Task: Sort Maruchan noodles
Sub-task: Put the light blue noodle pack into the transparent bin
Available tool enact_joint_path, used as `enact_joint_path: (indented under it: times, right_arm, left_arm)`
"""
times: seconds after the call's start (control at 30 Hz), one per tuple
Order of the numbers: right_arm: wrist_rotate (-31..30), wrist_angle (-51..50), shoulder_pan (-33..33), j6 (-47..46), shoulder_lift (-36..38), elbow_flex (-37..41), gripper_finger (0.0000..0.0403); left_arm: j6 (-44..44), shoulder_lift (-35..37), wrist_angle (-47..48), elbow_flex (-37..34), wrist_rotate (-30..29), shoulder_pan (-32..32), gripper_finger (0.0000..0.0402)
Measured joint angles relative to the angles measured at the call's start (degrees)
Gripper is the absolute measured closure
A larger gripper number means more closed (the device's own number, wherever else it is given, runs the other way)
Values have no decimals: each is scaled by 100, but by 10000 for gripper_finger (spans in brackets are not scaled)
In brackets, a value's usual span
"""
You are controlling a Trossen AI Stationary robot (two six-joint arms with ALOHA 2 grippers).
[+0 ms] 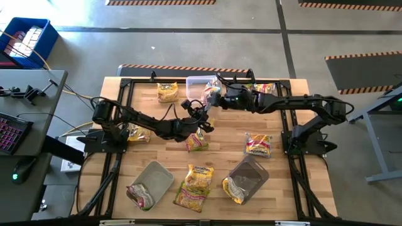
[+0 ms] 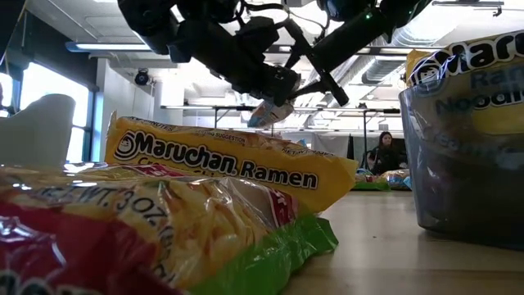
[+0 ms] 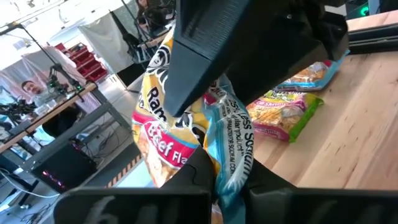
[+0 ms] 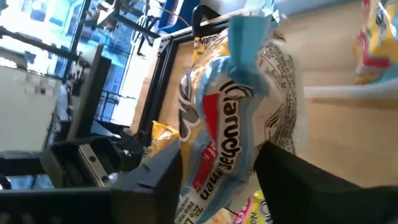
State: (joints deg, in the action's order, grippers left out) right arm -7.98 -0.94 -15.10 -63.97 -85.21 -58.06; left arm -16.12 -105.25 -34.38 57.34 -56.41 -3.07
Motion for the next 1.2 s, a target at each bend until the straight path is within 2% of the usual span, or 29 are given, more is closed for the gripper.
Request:
enact_joint_path:
  times: [0.17,0.37,0.57,0.73,0.93,1.2]
  right_arm:
    - [1,45,-59,604,-2,2,315]
    - [28,244,-146,1346,-2,-6,394]
    - [159,151,-383,1966,-11,-379,399]
    - [241,-272,-661,2253,-7,-860,401]
    - [494,-440,-1133,2064,-39,-979,402]
    - [1057,-628,-1500,1609,-740,-1101,402]
  left_arm:
    - [-5,0,-10,2,43,0,393]
    - [-324,11,-14,7,101,-46,355]
    - [-431,297,28,-219,283,-146,309]
    - [115,917,-17,-963,1136,-135,293]
    - [298,1984,-198,-2005,2082,146,309]
    - [506,3275,31,-2687,3664,764,341]
